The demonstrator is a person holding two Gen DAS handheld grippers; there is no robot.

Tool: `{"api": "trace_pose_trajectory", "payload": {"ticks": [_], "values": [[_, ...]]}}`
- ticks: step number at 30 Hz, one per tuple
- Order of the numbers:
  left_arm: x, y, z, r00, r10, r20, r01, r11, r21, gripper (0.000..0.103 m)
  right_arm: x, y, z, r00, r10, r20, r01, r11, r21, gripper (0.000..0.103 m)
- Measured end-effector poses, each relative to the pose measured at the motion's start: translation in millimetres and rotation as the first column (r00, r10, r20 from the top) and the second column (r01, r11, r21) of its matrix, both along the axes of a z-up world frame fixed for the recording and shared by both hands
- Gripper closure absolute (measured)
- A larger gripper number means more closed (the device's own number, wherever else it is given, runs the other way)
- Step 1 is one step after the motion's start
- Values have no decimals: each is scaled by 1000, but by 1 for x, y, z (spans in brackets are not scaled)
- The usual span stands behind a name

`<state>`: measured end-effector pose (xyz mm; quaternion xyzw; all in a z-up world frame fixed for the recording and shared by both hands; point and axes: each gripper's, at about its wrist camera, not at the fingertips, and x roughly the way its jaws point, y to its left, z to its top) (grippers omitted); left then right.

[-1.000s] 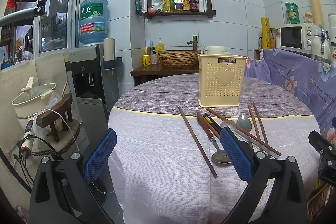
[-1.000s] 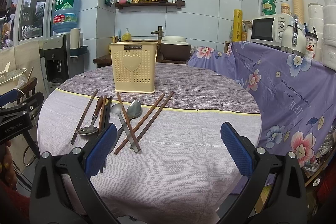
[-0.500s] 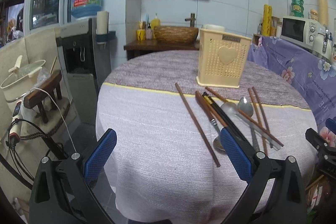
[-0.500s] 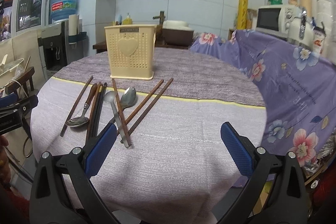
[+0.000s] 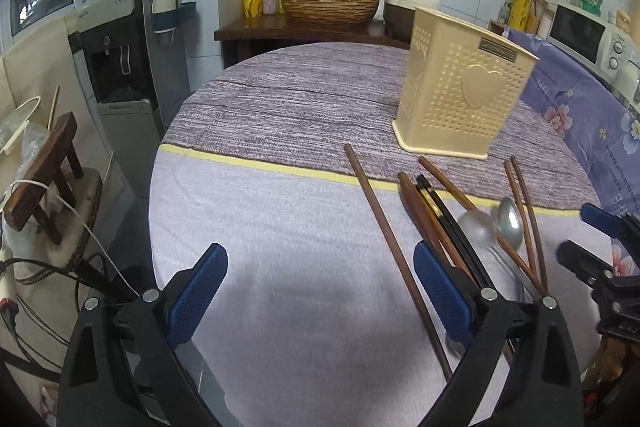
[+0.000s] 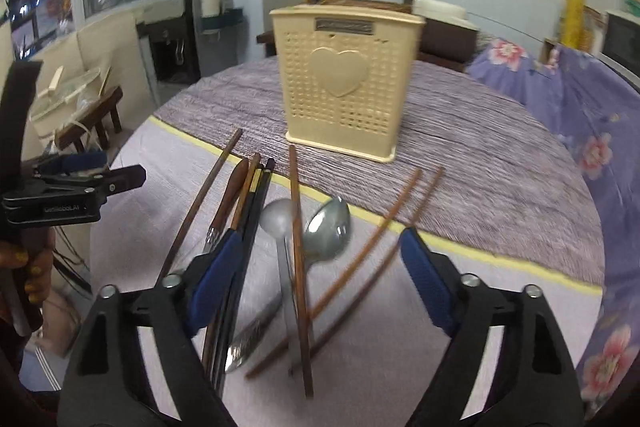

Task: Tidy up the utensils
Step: 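Grasp a brown chopstick with the right tool while the left tool grasps another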

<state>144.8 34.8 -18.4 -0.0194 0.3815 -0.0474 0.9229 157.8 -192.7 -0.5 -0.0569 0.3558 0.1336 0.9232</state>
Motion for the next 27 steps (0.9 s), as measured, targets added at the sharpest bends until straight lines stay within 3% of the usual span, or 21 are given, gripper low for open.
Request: {"api": "trace_pose_trajectory", "payload": {"ticks": [6,9,16,27], "values": [[6,4,1,1000,25,-14,-25,1000,-10,11,78,24,-17,979,77,-187,-72,997,35,59],[7,3,-2,999,18,-28,-18,1000,9,11,104,34,-29,962,92,-258,-85,996,39,69],[14,0,-10,998,-5,-65,7,1000,18,17,127,54,-47,951,88,-298,-96,995,-12,80],[52,-22,-17,986,-48,-157,42,998,-41,42,126,58,-49,955,58,-292,-78,995,-58,90]]}}
